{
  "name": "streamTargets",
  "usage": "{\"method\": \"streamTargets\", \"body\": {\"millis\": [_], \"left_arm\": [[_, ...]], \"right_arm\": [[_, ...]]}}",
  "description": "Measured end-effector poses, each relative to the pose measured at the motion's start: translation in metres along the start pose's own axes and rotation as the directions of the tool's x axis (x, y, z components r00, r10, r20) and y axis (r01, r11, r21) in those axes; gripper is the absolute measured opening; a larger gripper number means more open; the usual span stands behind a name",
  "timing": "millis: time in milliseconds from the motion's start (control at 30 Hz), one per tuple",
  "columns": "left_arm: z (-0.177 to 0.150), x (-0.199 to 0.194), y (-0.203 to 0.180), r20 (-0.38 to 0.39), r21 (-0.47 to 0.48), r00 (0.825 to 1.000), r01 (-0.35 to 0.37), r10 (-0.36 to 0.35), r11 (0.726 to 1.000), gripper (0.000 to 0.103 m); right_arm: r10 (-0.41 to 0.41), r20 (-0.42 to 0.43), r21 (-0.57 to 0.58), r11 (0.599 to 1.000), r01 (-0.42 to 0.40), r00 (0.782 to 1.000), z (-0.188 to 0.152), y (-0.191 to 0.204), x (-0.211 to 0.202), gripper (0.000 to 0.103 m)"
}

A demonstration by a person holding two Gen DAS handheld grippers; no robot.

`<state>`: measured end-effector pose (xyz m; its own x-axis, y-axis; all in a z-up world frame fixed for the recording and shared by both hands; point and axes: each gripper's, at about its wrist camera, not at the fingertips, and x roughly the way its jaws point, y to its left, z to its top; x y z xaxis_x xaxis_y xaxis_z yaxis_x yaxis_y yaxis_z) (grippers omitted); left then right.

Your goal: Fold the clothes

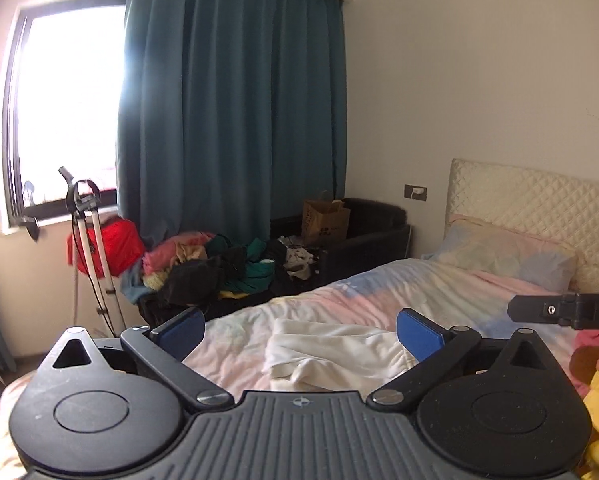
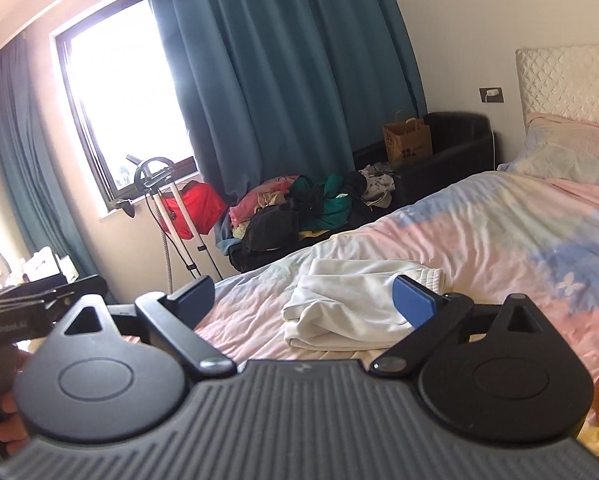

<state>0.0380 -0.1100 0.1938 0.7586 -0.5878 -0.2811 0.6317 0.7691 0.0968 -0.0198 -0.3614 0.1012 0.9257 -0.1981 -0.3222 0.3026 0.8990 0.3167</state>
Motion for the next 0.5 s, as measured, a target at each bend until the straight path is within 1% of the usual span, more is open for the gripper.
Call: {"method": "streamTargets", "body": {"millis": [33,167,233,333,400,500], "left_arm": [[-0.005,-0.010,-0.006,0.013,0.024,1.000,-0.004,0.003,1.000,0.103],[-0.035,-0.033,-0.023,0.047,0.020,0.999,0.009,-0.010,1.000,0.103],[-0.053,-0.041,-0.030,0.074,0.016,0.997,-0.007,0.006,1.000,0.103],[-0.076,-0.044,-0.040,0.080,0.044,0.997,-0.020,0.016,0.999,0.103],[-0.093,-0.045,-0.040,0.095,0.026,0.995,-0.023,0.020,0.999,0.103],[-0.115,-0.041,-0.032,0.086,-0.036,0.996,-0.017,0.020,0.999,0.103]], "right_arm": [[-0.002,0.010,-0.008,1.000,0.002,1.000,-0.006,0.002,-0.005,0.097],[-0.025,0.068,-0.052,0.998,0.029,0.997,-0.034,0.009,-0.026,0.097],[-0.034,0.115,-0.070,0.997,0.043,0.993,-0.050,0.008,-0.033,0.097],[-0.063,0.165,-0.070,0.995,0.076,0.984,-0.081,0.002,-0.037,0.097],[-0.089,0.182,-0.078,0.991,0.104,0.979,-0.102,0.001,-0.035,0.097],[-0.091,0.177,-0.100,0.989,0.109,0.980,-0.128,0.004,-0.025,0.097]]}}
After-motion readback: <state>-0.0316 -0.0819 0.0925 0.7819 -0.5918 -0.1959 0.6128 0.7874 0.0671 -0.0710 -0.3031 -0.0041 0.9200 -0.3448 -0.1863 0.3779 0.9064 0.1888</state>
